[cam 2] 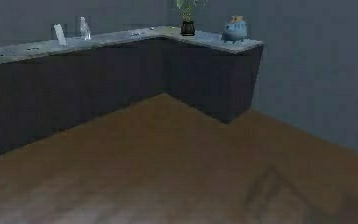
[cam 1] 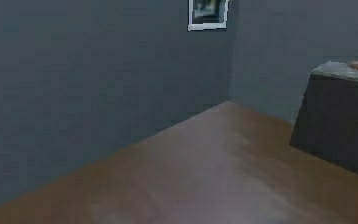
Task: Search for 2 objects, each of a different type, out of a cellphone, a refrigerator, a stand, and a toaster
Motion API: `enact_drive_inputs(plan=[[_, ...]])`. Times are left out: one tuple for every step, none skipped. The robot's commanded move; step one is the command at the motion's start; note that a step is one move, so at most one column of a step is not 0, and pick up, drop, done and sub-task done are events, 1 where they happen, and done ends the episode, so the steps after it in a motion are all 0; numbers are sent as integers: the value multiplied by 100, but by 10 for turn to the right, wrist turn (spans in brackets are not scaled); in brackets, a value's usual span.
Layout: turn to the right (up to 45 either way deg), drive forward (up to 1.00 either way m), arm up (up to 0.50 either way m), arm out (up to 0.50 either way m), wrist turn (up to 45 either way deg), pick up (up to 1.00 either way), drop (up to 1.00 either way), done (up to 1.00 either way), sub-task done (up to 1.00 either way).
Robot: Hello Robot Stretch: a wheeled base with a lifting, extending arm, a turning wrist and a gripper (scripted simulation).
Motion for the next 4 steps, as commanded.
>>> enact_drive_inputs(plan=[[0, 20, 0, 0, 0, 0, 0, 0, 0], [450, 0, 0, 0, 0, 0, 0, 0, 0], [360, 0, 0, 0, 0, 0, 0, 0, 0], [0, 20, 0, 0, 0, 0, 0, 0, 0]])
